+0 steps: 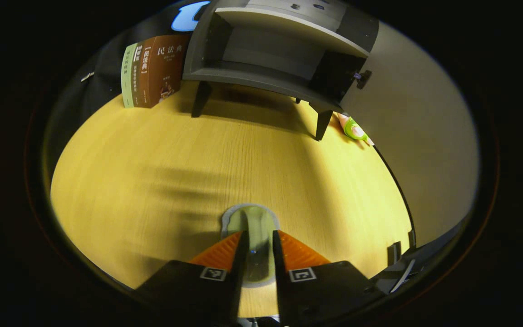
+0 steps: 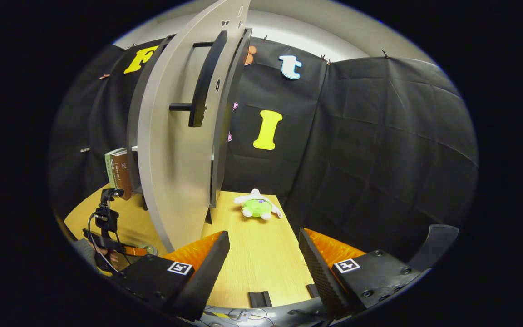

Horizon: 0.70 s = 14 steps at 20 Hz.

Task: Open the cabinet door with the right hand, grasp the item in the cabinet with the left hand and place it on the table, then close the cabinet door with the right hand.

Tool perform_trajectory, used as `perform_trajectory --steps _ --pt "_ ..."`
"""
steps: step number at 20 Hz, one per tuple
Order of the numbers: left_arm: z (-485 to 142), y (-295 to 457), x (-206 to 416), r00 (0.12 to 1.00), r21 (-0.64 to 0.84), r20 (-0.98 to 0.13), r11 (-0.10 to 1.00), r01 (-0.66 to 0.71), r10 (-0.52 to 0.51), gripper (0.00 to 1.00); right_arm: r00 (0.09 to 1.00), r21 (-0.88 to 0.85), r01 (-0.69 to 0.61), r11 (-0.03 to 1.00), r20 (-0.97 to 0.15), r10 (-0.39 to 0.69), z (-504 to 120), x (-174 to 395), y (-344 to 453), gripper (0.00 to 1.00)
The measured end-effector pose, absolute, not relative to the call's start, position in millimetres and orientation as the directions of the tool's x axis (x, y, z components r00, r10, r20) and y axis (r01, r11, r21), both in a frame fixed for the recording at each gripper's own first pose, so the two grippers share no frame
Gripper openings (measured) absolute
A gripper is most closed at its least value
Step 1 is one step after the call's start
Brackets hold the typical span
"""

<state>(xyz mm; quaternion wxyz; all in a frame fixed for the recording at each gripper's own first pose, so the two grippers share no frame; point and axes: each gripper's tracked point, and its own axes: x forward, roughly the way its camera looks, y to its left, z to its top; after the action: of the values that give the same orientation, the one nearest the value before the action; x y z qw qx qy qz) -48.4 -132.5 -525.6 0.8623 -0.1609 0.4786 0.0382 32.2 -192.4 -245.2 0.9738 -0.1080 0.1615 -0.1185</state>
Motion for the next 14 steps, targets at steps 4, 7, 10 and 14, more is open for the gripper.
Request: perform_trajectory --steps 4,7,10,14 --pt "-519 -125 -50 0.534 -0.178 -0.845 0.955 -0.238 -0.024 0.70 0.930 -0.234 0.170 0.957 -0.283 -0.235 -235 33 -194 0.97" --pt "-490 -121 -46 0.576 -0.140 -0.817 0.969 -0.205 0.004 0.98 0.950 -0.211 0.114 0.971 -0.261 -0.168 -214 35 -183 0.97" --pt "-436 -123 -37 0.663 -0.146 -0.749 0.976 -0.165 0.000 0.96 0.971 -0.204 0.038 0.978 -0.223 -0.084 -189 32 -170 0.97" --pt "-330 -114 -27 0.823 -0.112 -0.567 0.989 -0.099 0.018 0.96 0.981 -0.136 -0.094 0.986 -0.180 0.069 -161 35 -138 0.97"
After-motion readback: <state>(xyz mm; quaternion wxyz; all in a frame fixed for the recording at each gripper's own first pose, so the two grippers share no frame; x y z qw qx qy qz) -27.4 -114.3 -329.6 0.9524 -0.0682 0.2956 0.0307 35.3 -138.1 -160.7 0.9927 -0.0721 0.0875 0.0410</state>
